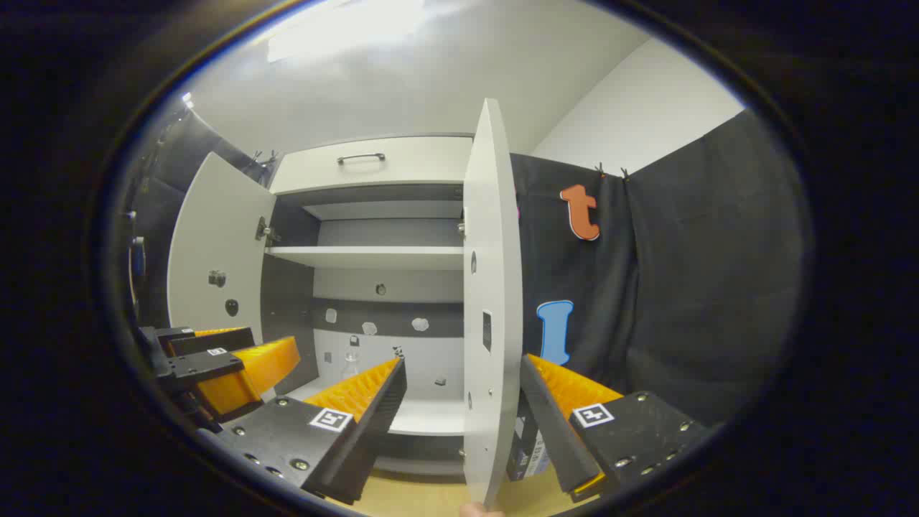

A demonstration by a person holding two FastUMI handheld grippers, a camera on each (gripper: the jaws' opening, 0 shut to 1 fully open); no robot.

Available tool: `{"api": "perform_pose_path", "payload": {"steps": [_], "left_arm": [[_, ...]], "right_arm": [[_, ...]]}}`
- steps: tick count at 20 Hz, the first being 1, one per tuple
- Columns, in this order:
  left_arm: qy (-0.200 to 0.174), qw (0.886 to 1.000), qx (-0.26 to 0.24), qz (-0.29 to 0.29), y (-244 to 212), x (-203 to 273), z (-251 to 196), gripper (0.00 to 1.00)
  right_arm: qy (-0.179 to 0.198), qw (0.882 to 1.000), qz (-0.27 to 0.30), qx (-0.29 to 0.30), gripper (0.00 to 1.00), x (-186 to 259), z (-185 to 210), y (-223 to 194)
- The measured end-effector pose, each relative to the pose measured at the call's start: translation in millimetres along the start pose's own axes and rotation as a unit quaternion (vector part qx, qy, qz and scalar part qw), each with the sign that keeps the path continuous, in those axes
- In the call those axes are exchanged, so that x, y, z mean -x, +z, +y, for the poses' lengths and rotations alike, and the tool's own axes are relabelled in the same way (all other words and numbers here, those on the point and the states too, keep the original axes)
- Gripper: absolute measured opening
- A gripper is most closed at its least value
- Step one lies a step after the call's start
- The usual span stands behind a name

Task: Grasp the bottle in the cabinet with the left hand and place it on the coaster, then close the right door with the right hand and the left door with the left hand.

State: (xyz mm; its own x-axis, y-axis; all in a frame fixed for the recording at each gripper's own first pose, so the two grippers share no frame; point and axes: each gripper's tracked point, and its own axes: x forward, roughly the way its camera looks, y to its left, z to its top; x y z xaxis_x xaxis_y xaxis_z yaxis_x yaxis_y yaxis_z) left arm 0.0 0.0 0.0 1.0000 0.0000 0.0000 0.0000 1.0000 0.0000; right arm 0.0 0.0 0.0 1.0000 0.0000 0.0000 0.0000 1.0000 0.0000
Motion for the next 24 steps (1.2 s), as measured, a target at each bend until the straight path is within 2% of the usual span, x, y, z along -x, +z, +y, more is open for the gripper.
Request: {"api": "perform_pose_path", "payload": {"steps": [1,2,16,21,24], "left_arm": [[0.002,1.0,0.001,0.001,-1,0,2,0.96],[0.003,1.0,0.002,0.004,-2,-1,3,0.97],[-0.002,1.0,0.011,0.017,-18,-13,4,0.97],[0.003,0.999,0.002,0.045,-45,-45,15,0.97],[0.02,0.998,-0.009,0.059,-63,-77,30,0.97]], "right_arm": [[-0.001,1.0,0.001,0.002,0.93,1,2,-1],[-0.002,1.0,0.002,0.001,0.95,1,2,-1],[-0.015,1.0,0.001,0.016,0.96,3,4,-2],[-0.032,0.999,-0.001,0.025,0.96,11,-10,3],[-0.055,0.998,-0.008,0.036,0.96,19,-28,6]]}}
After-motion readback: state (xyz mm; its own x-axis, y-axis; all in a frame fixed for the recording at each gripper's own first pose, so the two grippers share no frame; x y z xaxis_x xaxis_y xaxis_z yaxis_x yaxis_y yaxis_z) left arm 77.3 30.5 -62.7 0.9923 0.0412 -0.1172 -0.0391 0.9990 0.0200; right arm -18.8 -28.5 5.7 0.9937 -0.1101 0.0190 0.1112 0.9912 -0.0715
